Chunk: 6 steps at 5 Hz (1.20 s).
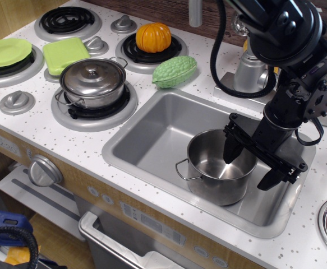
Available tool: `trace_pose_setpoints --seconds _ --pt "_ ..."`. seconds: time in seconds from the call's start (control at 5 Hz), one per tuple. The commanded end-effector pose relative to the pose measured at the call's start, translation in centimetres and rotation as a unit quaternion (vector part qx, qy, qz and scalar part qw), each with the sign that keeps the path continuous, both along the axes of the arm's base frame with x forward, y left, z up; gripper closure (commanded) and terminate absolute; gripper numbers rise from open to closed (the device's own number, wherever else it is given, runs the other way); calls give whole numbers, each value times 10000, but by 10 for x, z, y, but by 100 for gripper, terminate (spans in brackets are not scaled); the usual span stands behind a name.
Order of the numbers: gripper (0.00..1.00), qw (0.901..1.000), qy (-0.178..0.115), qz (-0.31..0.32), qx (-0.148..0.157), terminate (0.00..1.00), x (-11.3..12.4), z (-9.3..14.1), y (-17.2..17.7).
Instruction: Pick up pot from sink
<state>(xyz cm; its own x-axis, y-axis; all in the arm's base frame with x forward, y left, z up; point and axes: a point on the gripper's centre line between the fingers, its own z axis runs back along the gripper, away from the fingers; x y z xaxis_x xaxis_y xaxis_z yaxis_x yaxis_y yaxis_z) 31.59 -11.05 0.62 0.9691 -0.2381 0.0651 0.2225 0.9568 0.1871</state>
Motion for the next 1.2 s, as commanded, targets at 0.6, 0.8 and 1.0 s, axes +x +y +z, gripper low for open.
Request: trace_pose_setpoints --seconds 0.6,0.8,1.0 --pt "0 9977 -386 -349 -438 0 -3 -35 8" --pt "100 9977 -415 -324 -424 0 -1 -37 9" --pt "100 9972 -480 -380 -437 0 1 -40 12"
